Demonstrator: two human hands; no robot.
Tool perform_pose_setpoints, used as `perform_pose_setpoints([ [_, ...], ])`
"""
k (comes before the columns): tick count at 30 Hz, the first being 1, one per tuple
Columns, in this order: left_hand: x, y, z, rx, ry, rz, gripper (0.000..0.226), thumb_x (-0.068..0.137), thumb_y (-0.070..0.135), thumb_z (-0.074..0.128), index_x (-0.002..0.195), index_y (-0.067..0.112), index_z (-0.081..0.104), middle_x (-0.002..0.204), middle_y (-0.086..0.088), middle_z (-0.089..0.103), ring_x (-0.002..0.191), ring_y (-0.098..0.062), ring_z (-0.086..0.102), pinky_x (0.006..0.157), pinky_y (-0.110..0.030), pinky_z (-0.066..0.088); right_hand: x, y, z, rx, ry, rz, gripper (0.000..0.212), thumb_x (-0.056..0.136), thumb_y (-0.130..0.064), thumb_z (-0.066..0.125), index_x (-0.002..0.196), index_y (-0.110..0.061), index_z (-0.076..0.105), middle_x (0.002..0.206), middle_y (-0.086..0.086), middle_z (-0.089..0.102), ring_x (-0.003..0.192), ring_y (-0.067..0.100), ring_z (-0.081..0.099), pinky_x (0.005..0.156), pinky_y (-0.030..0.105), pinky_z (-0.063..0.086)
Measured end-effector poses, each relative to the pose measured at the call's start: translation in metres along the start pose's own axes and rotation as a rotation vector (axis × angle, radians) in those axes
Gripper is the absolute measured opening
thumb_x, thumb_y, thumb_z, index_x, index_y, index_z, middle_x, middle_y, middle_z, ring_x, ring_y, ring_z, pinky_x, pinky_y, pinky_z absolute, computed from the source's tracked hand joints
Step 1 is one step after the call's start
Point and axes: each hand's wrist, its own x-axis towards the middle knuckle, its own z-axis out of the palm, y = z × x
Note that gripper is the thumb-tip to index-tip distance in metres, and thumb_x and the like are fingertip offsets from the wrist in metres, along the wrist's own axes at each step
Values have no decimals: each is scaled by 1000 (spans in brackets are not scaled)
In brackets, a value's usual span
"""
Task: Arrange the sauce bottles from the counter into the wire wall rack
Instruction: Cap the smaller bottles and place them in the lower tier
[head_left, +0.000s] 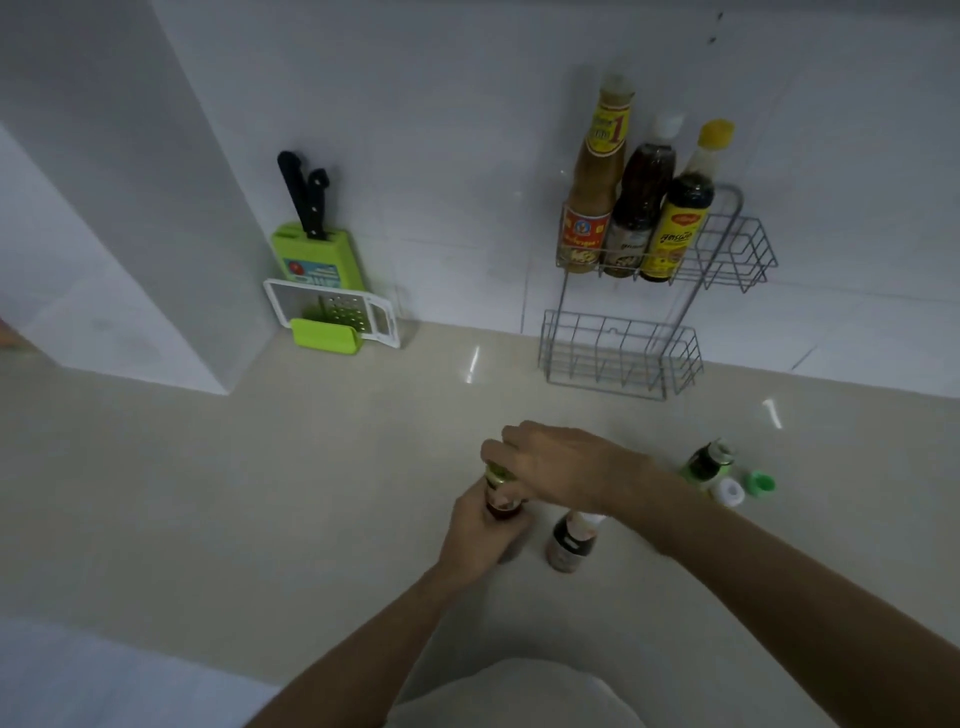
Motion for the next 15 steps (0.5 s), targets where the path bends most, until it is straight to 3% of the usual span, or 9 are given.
perform_pose_setpoints([
  [2, 6, 18, -9, -2, -83, 1, 15, 64, -4, 70, 73, 7, 66, 68, -2, 67, 61, -10, 63, 60, -28, 49, -5, 7, -5, 19, 36, -69, 41, 98, -33, 48, 131, -8, 46, 107, 14, 55, 95, 28, 52, 73, 42, 51],
  [4, 9, 42, -25, 49, -302, 18, 19, 54, -6, 64, 65, 10, 64, 70, -5, 65, 67, -14, 62, 64, -28, 49, -11, 12, -24, 90, 87, -137, 42, 98, -29, 50, 134, -7, 46, 111, 15, 56, 99, 27, 52, 82, 34, 47],
  [6, 11, 64, -39, 114, -491, 48, 21, 51, -8, 62, 64, 9, 63, 73, -9, 65, 73, -19, 61, 69, -28, 48, -18, 17, -48, 186, 111, -162, 43, 98, -35, 48, 133, -11, 45, 113, 10, 56, 101, 22, 50, 82, 29, 43],
  [7, 10, 72, -43, 129, -507, 69, 18, 50, -6, 64, 62, 8, 63, 72, -11, 64, 72, -21, 61, 70, -30, 48, -22, 20, -59, 179, 111, -156, 43, 97, -42, 45, 130, -14, 43, 110, 7, 56, 98, 19, 51, 78, 30, 45],
  [9, 5, 83, -45, 113, -415, 117, 12, 48, 2, 68, 57, 8, 63, 67, -13, 65, 67, -25, 61, 68, -37, 49, -24, 21, -71, 14, 166, -129, 45, 93, -58, 34, 115, -19, 40, 92, 1, 56, 78, 17, 51, 61, 32, 45],
  [11, -2, 90, -37, 119, -277, 165, 10, 48, 5, 69, 53, 10, 62, 63, -13, 66, 62, -31, 63, 65, -43, 53, -22, 16, -67, -62, 289, -64, 45, 91, -63, 22, 98, -20, 35, 67, -3, 49, 54, 18, 44, 47, 28, 32],
  [15, -5, 88, -20, 275, 141, 154, 13, 54, 14, 72, 61, 9, 62, 60, -5, 68, 60, -26, 66, 60, -46, 55, -11, -3, -54, -29, 439, 373, 56, 85, -65, 8, 84, -17, 38, 50, 0, 38, 48, 25, 45, 49, 26, 27],
])
